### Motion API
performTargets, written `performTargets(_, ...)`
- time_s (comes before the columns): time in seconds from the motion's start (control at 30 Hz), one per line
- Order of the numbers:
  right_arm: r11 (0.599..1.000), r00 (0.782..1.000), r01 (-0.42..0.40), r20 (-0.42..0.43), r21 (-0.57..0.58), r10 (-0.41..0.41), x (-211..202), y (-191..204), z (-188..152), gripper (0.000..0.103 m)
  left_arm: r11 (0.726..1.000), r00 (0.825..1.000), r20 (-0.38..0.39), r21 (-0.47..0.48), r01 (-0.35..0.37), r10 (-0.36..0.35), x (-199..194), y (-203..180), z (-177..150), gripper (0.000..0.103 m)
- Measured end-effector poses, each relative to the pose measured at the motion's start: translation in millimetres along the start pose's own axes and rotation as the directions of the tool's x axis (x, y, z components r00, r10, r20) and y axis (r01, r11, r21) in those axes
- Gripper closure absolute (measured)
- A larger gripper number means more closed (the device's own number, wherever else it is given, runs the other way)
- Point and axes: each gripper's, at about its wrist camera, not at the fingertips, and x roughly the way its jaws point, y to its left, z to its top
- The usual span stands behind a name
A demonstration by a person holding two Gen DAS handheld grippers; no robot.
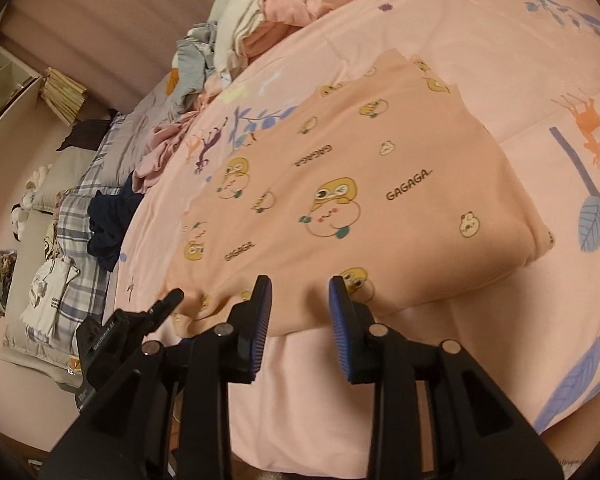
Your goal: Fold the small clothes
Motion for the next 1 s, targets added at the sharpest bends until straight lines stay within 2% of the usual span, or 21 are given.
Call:
performTargets(0.03,1.0,1.0,0.011,-0.007,0.003,-0.011,0.0,-4.1,2.0,0.073,0.999,0.999,0.0,0.028,-0.04,0.04,5.3,-4.9,0.8,0.082)
performTargets(0.07,1.0,1.0,0.023,-0.01,0.005,-0.023,0.4,-6.1,3.5,0.073,0.99,0.993,0.023,0.073,-0.119,0.117,11.6,-12.3,1.4,0.088)
performTargets(0.13,0.999,0.999,0.046,-0.012,0.005,-0.046,0.6,-11.8,7.6,0.073,0.967,0.982,0.07,0.176,-0.182,0.173,16.8,-25.1,-1.7,0.09)
performTargets(0.2,0.999,0.999,0.044,-0.015,0.009,-0.043,2.3,-16.6,13.1,0.072,0.909,0.956,0.15,0.302,-0.288,0.253,19.4,-46.1,-11.7,0.092)
performTargets(0.27,0.998,0.999,0.047,-0.02,0.03,-0.047,3.7,-23.8,18.1,0.072,0.858,0.934,0.204,0.375,-0.35,0.292,23.3,-60.8,-19.7,0.093)
performTargets(0.33,0.997,0.999,0.052,-0.015,0.06,-0.051,6.3,-31.4,24.2,0.072,0.839,0.926,0.228,0.398,-0.37,0.3,27.4,-69.1,-18.9,0.093)
performTargets(0.4,0.999,0.999,0.009,-0.036,0.054,-0.007,18.8,-38.1,31.0,0.073,0.833,0.928,0.244,0.416,-0.363,0.283,29.3,-78.5,-18.1,0.093)
performTargets(0.43,0.998,0.998,0.023,-0.063,0.05,-0.02,25.7,-42.2,31.2,0.075,0.825,0.928,0.257,0.435,-0.361,0.27,30.5,-83.3,-18.4,0.093)
performTargets(0.5,0.996,0.995,0.049,-0.086,0.079,-0.043,33.8,-51.4,30.7,0.093,0.792,0.928,0.28,0.494,-0.359,0.246,40.7,-104.5,-21.3,0.093)
performTargets(0.53,0.994,0.997,0.008,-0.072,0.11,0.0,29.7,-58.4,29.8,0.093,0.777,0.933,0.278,0.525,-0.347,0.229,42.5,-111.8,-25.2,0.093)
performTargets(0.6,0.982,0.994,-0.073,-0.066,0.174,0.086,20.0,-73.1,29.4,0.09,0.719,0.949,0.243,0.621,-0.311,0.2,61.2,-136.1,-37.4,0.094)
performTargets(0.67,0.969,0.993,-0.091,-0.046,0.229,0.104,5.8,-88.0,30.6,0.09,0.68,0.959,0.218,0.677,-0.282,0.181,77.7,-154.5,-54.8,0.093)
performTargets(0.73,0.968,0.997,-0.078,0.026,0.237,0.074,-22.9,-102.3,33.5,0.088,0.637,0.976,0.157,0.74,-0.217,0.151,95.7,-170.4,-83.0,0.093)
performTargets(0.77,0.971,0.997,-0.058,0.061,0.232,0.045,-36.5,-106.8,35.3,0.086,0.626,0.987,0.087,0.765,-0.154,0.136,107.0,-176.9,-101.8,0.094)
performTargets(0.83,0.971,0.986,0.027,0.153,0.236,-0.065,-70.0,-119.2,38.9,0.085,0.619,0.992,-0.016,0.782,-0.066,0.127,123.0,-181.9,-124.8,0.094)
performTargets(0.87,0.968,0.977,0.067,0.179,0.24,-0.112,-81.3,-123.5,39.9,0.082,0.606,0.988,-0.072,0.795,-0.023,0.133,131.0,-182.6,-137.3,0.093)
performTargets(0.9,0.964,0.968,0.102,0.197,0.244,-0.152,-91.4,-127.9,40.8,0.08,0.585,0.984,-0.103,0.811,-0.004,0.149,138.8,-181.5,-148.9,0.094)
performTargets(0.97,0.964,0.963,0.124,0.204,0.236,-0.174,-102.2,-131.9,42.0,0.078,0.553,0.983,-0.056,0.832,-0.05,0.173,139.2,-178.4,-154.9,0.094)
performTargets(1.0,0.967,0.968,0.12,0.189,0.225,-0.164,-103.5,-132.3,42.2,0.077,0.549,0.982,-0.044,0.833,-0.064,0.181,136.8,-177.4,-153.6,0.094)
